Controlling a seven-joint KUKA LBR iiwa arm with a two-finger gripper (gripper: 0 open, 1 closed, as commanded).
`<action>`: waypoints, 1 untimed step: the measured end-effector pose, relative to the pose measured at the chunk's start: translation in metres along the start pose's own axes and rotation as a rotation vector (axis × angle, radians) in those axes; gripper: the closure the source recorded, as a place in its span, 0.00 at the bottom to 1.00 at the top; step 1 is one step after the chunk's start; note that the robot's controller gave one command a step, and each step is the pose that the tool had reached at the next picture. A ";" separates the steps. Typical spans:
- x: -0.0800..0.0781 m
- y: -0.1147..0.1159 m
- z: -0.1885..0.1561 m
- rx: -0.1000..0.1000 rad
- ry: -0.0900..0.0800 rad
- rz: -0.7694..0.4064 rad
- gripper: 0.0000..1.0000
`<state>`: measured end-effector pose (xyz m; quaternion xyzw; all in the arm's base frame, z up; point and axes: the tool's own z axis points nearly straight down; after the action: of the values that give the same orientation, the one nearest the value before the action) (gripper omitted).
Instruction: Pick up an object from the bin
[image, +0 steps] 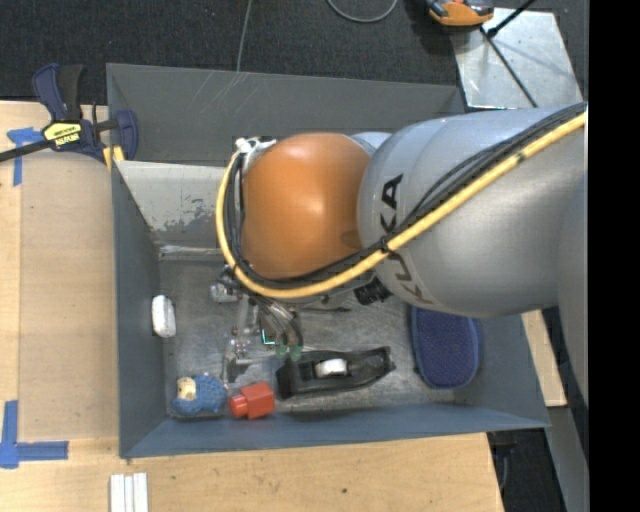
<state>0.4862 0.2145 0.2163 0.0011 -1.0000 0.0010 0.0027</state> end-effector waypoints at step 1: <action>0.004 0.020 0.122 0.000 0.003 -0.172 0.00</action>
Offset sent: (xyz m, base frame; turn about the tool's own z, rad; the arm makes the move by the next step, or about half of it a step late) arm -0.0031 0.0197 -0.1200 -0.1693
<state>0.4814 0.2343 0.0947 0.0868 -0.9962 0.0008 0.0042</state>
